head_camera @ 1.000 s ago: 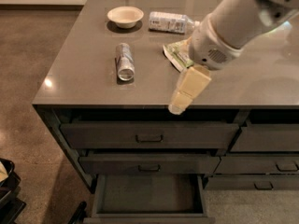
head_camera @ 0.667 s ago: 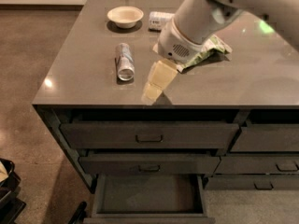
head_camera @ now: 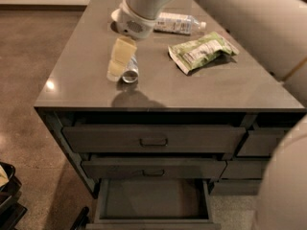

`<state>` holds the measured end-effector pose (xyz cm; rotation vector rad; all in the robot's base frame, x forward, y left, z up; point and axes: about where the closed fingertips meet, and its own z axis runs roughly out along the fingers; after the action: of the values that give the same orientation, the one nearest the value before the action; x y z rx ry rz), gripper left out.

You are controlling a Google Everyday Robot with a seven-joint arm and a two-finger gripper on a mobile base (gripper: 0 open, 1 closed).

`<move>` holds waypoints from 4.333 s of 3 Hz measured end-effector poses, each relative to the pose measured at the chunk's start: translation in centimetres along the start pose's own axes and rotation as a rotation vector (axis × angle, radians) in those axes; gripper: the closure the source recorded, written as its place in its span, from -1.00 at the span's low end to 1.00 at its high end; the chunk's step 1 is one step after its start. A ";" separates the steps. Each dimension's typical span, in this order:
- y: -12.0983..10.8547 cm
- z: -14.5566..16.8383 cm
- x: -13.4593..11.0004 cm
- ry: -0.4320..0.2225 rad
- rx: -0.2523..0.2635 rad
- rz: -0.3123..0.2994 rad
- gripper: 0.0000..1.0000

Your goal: Place redbull can into bottom drawer

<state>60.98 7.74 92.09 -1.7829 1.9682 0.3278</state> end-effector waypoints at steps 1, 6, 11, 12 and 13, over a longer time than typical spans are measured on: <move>-0.3 1.3 3.4 -0.005 0.010 0.115 -1.00; -8.0 4.2 2.5 -0.053 0.062 0.295 -1.00; -7.5 8.1 4.8 -0.018 0.026 0.370 -0.62; -7.5 8.1 4.8 -0.018 0.026 0.370 -0.15; -7.5 8.1 4.8 -0.018 0.026 0.370 0.31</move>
Offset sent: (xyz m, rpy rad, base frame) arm 0.0473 -0.0616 -0.0575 0.0268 0.0520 -0.3028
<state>69.56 6.35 83.68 -1.3873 2.2744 0.4315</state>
